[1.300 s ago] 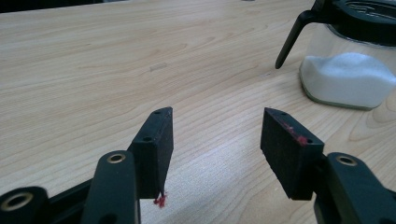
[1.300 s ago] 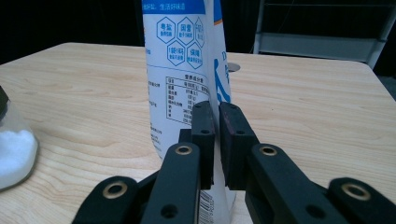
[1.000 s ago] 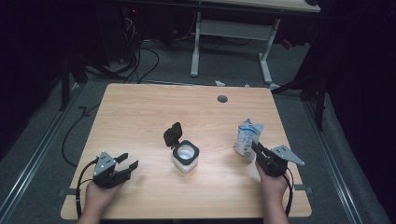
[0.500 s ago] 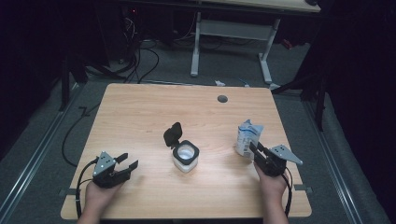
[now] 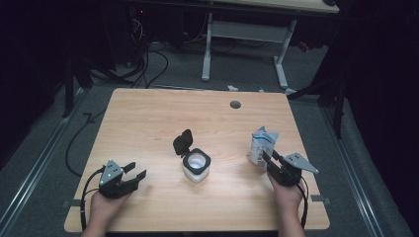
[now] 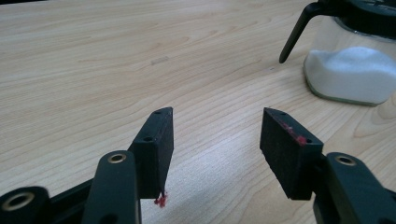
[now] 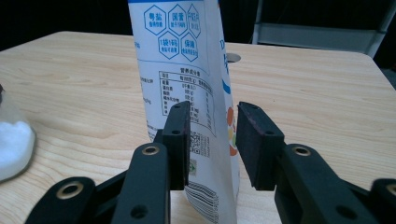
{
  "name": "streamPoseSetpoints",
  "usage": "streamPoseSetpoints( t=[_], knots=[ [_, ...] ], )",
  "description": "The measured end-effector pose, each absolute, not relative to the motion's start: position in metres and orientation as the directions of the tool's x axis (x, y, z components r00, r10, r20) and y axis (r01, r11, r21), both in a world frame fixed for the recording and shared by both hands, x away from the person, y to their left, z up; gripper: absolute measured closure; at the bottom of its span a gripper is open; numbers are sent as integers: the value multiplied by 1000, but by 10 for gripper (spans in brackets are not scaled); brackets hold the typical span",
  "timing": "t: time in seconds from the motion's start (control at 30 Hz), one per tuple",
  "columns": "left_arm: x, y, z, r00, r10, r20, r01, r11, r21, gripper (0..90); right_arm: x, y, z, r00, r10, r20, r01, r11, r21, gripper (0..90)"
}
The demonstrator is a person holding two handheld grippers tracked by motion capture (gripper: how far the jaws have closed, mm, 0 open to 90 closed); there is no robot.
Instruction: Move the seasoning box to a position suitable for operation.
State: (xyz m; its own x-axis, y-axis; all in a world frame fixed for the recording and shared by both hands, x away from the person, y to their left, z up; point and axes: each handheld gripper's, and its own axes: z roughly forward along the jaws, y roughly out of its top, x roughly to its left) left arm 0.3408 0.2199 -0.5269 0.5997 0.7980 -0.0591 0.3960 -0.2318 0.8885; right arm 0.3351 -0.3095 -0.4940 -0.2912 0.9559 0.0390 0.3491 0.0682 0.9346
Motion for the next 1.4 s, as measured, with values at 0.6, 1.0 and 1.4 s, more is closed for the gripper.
streamPoseSetpoints(
  t=[0.6,1.0,1.4],
  knots=[
    [345,217,-526,575,817,-45,407,-238,882,444,321,-308,-495,-262,965,-14,369,114,922,602],
    [349,218,-527,564,822,-78,429,-211,878,431,304,-305,-495,-252,967,-44,377,140,915,595],
    [347,214,-527,568,821,-53,418,-232,878,435,291,-292,-496,-299,953,-45,381,163,910,596]
  ],
)
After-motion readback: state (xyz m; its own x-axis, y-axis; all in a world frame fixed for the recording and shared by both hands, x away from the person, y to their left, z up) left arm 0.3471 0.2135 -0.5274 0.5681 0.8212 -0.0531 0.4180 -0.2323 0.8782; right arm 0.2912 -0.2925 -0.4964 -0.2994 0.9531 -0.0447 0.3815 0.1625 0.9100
